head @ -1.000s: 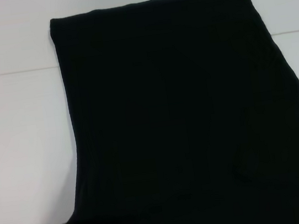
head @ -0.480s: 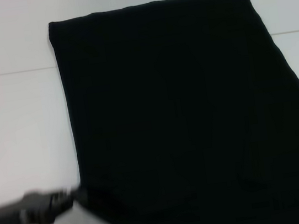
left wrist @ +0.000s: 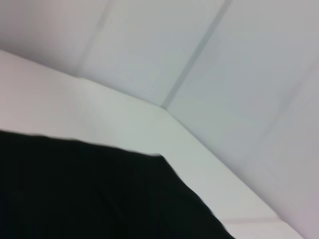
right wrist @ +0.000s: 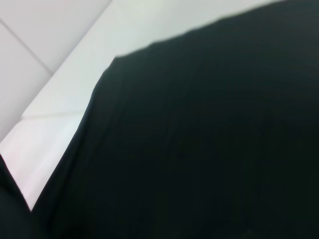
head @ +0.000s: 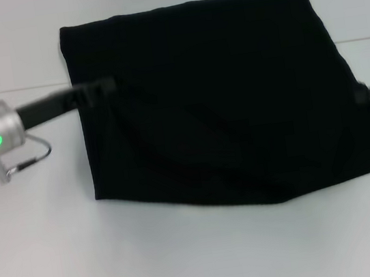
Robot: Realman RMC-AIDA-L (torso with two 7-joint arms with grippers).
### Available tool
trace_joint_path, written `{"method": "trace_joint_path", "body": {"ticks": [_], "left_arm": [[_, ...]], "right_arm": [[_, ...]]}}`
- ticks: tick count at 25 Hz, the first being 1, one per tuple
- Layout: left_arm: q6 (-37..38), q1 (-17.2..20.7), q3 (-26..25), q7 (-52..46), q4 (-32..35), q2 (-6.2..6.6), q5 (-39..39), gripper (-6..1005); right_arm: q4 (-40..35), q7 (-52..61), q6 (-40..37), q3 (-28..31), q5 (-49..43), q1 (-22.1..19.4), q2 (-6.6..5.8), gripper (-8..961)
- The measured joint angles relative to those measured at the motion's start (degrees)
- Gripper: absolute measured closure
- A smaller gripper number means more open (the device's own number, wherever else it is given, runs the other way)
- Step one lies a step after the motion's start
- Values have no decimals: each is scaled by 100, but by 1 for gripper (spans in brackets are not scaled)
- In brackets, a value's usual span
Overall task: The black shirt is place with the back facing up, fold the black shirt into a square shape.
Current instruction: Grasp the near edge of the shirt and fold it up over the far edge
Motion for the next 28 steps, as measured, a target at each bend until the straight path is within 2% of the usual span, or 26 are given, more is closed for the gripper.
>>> {"method": "trace_joint_path", "body": {"ticks": [3, 4, 9, 13, 19, 23, 25, 28], "left_arm": [[-546, -182, 9, 11, -135, -32, -150, 974], [-1249, -342, 15, 86, -280, -106, -393, 974], [-2077, -562, 46, 359, -381, -185, -954, 974], [-2571, -741, 52, 622, -516, -186, -1163, 974], [-3306, -867, 55, 1340, -912, -272, -1377, 973], [-3673, -869, 32, 1773, -989, -439, -1422, 973], [-3842, -871, 23, 1992, -1000, -529, -1428, 973], [-3960, -877, 39, 2178, -1009, -610, -1430, 973]], "right_arm": [[308, -3, 720, -5, 24, 418, -18, 898], [359, -14, 937, -6, 69, 515, -7, 898], [674, -54, 2028, -176, 509, 1001, -1, 897], [909, -27, 2680, -444, 790, 1219, -31, 897], [1480, -185, 3573, -583, 862, 1284, 42, 898], [1721, -476, 4188, -569, 918, 1241, 208, 897], [1740, -603, 4396, -561, 942, 1222, 332, 898], [1752, -787, 4595, -576, 1011, 1203, 455, 898]]}}
